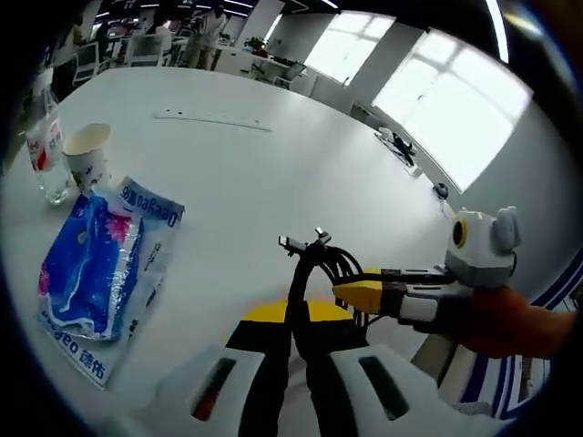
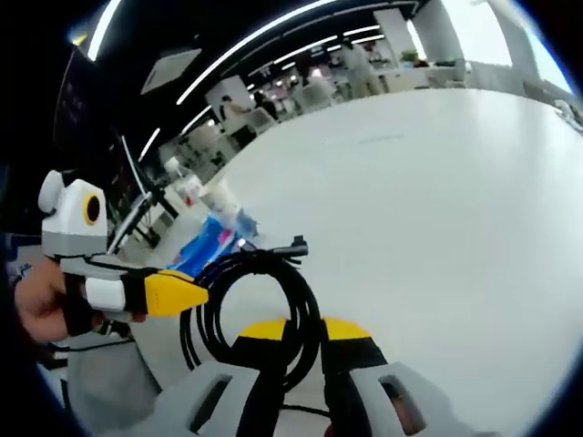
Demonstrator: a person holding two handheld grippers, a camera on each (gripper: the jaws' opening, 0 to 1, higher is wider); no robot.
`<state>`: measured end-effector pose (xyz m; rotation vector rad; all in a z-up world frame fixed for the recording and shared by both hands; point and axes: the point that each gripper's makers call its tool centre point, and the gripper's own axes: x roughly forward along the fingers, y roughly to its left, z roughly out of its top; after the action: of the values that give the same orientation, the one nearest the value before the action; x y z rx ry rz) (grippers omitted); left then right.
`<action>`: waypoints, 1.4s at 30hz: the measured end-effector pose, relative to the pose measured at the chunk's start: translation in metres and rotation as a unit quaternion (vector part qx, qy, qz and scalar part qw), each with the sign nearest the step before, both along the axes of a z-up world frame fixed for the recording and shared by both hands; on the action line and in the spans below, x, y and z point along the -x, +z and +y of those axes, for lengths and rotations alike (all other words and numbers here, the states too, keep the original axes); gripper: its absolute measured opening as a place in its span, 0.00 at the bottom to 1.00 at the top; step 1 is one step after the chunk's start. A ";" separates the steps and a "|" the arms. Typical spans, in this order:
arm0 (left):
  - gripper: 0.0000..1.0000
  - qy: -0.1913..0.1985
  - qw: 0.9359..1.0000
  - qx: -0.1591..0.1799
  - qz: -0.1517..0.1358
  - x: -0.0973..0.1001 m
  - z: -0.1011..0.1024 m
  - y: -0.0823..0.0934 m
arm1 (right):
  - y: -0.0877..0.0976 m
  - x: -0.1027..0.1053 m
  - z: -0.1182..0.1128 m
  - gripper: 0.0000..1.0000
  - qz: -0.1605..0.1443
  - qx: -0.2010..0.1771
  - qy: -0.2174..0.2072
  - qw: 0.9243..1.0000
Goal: Arrange the tabletop items into an orderly group along one side of the table until the central work area is clear of visible clutter.
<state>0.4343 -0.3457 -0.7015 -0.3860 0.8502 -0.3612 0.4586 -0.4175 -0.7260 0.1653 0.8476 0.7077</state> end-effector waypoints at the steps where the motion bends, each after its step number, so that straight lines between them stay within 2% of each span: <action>1: 0.00 -0.001 1.000 -0.003 0.002 0.000 -0.002 -0.002 | 0.002 -0.001 -0.003 0.08 -0.001 0.002 0.000 1.000; 5: 0.00 -0.006 1.000 0.000 0.006 -0.006 -0.013 -0.007 | 0.007 -0.006 -0.017 0.07 -0.013 0.019 0.007 1.000; 6: 0.00 -0.009 1.000 -0.009 0.010 -0.007 -0.015 -0.010 | 0.006 -0.008 -0.022 0.03 -0.017 0.031 0.004 0.999; 9: 0.00 -0.013 1.000 0.000 0.014 -0.010 -0.025 -0.012 | 0.007 -0.013 -0.033 0.03 -0.011 0.024 -0.004 1.000; 16: 0.00 -0.025 0.999 -0.010 0.020 -0.022 -0.037 -0.019 | 0.002 -0.021 -0.045 0.03 -0.007 0.038 -0.009 0.999; 26: 0.00 -0.013 0.999 -0.011 0.033 -0.047 -0.045 -0.035 | 0.004 -0.041 -0.052 0.03 -0.009 0.050 -0.007 0.999; 33: 0.00 0.003 0.999 -0.009 0.036 -0.065 -0.050 -0.039 | 0.004 -0.062 -0.058 0.03 -0.003 0.052 -0.025 0.998; 42: 0.00 0.016 0.998 -0.032 0.045 -0.081 -0.047 -0.048 | -0.007 -0.071 -0.057 0.04 0.013 0.043 -0.035 0.998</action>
<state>0.5150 -0.3926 -0.7499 -0.3575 0.9394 -0.2881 0.5294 -0.4743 -0.7326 0.1274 0.8919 0.6033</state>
